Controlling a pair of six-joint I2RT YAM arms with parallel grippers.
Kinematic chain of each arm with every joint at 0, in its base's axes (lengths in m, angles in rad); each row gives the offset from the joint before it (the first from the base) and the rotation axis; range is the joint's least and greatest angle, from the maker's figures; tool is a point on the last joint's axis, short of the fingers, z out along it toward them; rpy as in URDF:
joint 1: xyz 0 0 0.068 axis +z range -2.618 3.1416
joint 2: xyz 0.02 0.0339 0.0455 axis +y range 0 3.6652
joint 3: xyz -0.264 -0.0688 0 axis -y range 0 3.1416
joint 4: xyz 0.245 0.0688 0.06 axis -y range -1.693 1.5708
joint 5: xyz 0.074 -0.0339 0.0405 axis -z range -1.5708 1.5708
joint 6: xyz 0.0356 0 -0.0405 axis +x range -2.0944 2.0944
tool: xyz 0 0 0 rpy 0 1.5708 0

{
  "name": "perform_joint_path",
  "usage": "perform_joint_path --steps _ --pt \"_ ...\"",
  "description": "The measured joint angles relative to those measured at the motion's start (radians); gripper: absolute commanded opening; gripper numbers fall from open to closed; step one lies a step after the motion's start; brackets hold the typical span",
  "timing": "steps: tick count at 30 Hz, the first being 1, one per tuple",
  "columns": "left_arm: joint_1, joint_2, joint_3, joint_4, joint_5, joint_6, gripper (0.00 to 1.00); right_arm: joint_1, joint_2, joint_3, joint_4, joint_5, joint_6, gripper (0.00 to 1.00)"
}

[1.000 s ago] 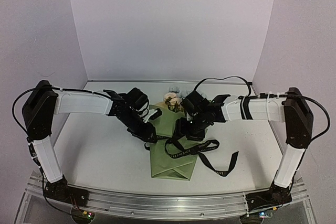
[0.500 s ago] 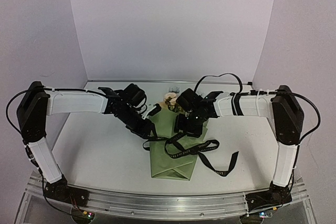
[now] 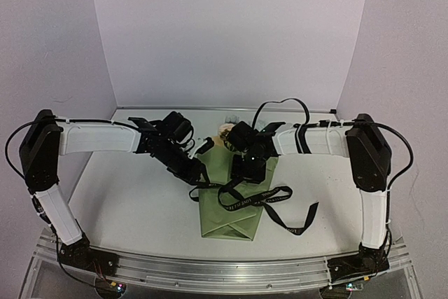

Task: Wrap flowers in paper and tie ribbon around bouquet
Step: Cross the ribbon over the folded bouquet.

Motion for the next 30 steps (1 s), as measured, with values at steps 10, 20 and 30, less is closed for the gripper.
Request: perform_joint_path --steps 10,20,30 --pt "0.0 -0.01 -0.011 0.033 0.0 -0.02 0.46 0.005 0.01 0.019 -0.034 0.026 -0.014 0.06" --pt "0.0 -0.01 -0.012 0.068 0.0 -0.045 0.46 0.005 0.008 0.02 -0.046 0.026 -0.03 0.0" --pt "0.0 -0.002 -0.009 0.147 0.01 -0.052 0.52 0.004 -0.086 0.021 -0.022 -0.032 -0.091 0.0"
